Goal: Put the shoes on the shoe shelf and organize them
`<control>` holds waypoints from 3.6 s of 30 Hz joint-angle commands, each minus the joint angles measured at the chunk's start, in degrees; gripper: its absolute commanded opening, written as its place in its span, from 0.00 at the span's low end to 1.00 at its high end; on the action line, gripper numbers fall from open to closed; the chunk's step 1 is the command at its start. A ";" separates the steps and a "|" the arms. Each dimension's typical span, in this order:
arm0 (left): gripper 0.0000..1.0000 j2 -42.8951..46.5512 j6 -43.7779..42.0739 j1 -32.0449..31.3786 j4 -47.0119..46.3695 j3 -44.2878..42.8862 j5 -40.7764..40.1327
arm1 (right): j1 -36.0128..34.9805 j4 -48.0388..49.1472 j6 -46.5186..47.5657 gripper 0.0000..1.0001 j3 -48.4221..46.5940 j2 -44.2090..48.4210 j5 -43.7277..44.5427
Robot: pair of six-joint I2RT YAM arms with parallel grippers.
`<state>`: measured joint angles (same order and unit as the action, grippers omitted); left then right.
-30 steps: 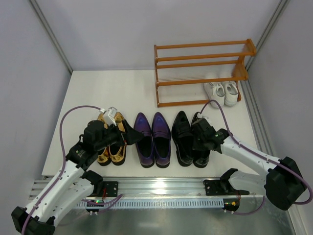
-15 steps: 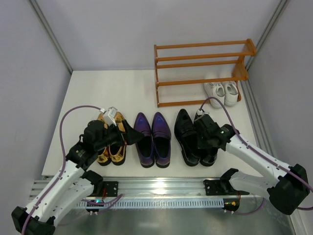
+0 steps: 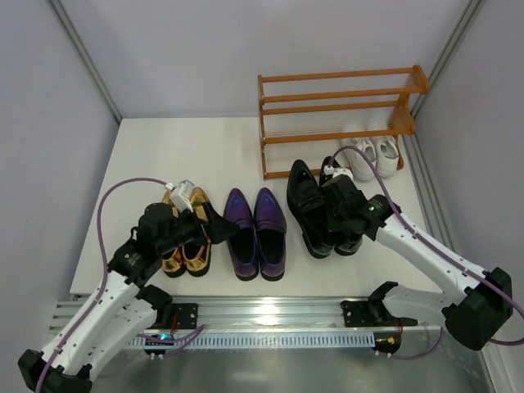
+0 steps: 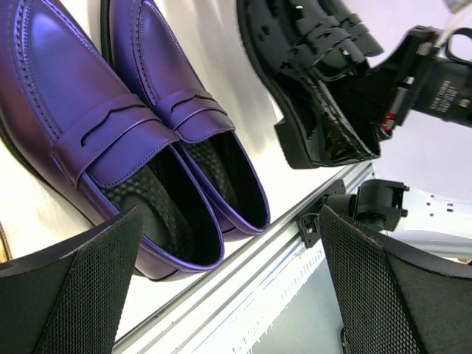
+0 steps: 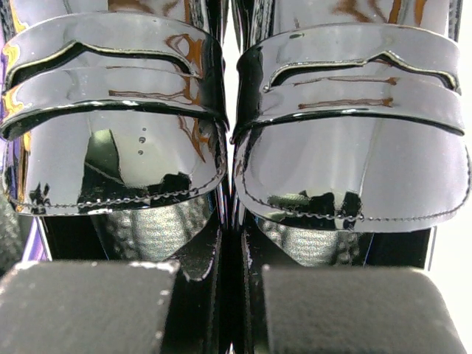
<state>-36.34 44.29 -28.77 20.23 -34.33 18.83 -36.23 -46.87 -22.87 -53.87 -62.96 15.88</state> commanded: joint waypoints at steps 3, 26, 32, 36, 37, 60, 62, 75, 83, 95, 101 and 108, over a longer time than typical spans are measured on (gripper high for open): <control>1.00 2.50 -1.67 -0.14 1.30 -2.32 -2.39 | -0.07 11.89 2.30 0.04 -5.02 -2.60 0.99; 1.00 4.43 -1.84 -0.14 5.69 -3.91 -4.33 | 10.30 34.12 8.99 0.04 -19.52 -28.35 -0.41; 1.00 5.57 -1.40 -0.14 6.49 -3.64 -4.77 | 11.70 34.83 8.99 0.04 -25.05 -34.84 0.03; 1.00 5.93 -1.23 -0.23 7.28 -3.82 -4.77 | 12.50 35.62 9.51 0.04 -28.13 -38.37 1.26; 1.00 6.10 -1.14 -0.14 7.63 -3.91 -4.68 | 12.58 35.88 9.95 0.04 -29.09 -38.99 1.52; 1.00 9.44 0.18 -0.14 10.01 -3.29 -5.56 | 14.08 36.94 5.56 0.04 -38.07 -46.55 2.49; 1.00 9.35 0.18 -0.14 10.00 -3.38 -5.30 | 14.34 36.50 5.47 0.04 -38.68 -47.34 1.97; 1.00 10.15 0.27 -0.23 11.15 -3.82 -5.30 | 15.31 34.39 4.77 0.31 -40.97 -50.60 -0.76; 1.00 10.23 0.27 -0.23 11.41 -4.08 -5.47 | 15.31 35.10 5.73 0.66 -36.24 -45.68 -0.15; 1.00 9.53 0.09 -0.14 10.45 -3.73 -5.73 | 12.86 36.77 6.69 0.81 -16.11 -23.89 0.92; 1.00 8.92 -0.08 -0.14 9.13 -3.29 -7.31 | -3.83 31.67 6.98 0.80 -10.13 -18.43 -3.66; 1.00 8.47 -0.44 -0.14 9.48 -3.20 -7.05 | -17.38 30.63 -8.13 0.80 -2.30 -18.43 -2.97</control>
<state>-28.10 44.58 -28.77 31.53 -36.34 12.56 -51.59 -14.74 -22.57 -57.87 -81.45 11.44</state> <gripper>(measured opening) 0.996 0.806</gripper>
